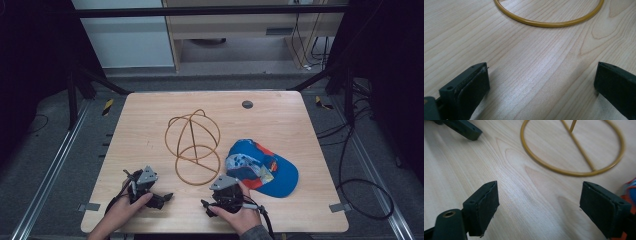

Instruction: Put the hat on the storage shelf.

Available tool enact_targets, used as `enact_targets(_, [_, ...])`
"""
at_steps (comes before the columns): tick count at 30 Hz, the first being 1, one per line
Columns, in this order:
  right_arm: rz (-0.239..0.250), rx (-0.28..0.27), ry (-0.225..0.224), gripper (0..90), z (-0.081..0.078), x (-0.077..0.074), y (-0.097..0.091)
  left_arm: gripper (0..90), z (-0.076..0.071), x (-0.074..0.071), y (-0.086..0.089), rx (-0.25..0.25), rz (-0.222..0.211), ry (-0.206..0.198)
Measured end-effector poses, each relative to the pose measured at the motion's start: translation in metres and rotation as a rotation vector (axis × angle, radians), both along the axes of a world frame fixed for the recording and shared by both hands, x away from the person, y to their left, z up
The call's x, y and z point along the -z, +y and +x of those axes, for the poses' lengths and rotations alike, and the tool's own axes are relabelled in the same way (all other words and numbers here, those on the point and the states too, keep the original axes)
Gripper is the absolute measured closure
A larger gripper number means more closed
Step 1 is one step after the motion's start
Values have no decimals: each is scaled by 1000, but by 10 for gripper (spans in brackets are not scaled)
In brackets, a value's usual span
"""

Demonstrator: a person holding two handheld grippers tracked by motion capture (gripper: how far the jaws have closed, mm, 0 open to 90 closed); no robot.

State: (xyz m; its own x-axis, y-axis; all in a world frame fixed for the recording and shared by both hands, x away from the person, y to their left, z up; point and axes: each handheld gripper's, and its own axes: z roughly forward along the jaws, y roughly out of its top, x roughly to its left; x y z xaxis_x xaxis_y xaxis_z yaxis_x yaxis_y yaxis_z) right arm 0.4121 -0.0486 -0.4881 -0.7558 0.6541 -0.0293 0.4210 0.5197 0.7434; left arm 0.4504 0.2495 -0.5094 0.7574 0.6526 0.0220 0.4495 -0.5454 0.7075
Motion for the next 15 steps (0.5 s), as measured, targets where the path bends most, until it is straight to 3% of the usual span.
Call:
enact_targets(4, [-15, -14, -55, 142, -3, -31, -8, 0, 0, 0, 0, 0, 0, 0])
enact_targets(5, [-15, -14, -55, 142, -3, -31, -8, 0, 0, 0, 0, 0, 0, 0])
enact_targets(6, [-25, -17, -97, 151, -1, -51, -15, 0, 0, 0, 0, 0, 0, 1])
enact_targets(10, [-33, -17, -142, 155, 9, -82, -34, 0, 0, 0, 0, -2, -2, 0])
enact_targets(13, [-55, 7, -155, 147, 17, -95, -46, 0, -1, 0, 0, -3, -4, 0])
enact_targets(15, [-70, 27, -138, 135, 26, -110, -66, 0, -1, 0, 0, -2, -5, 1])
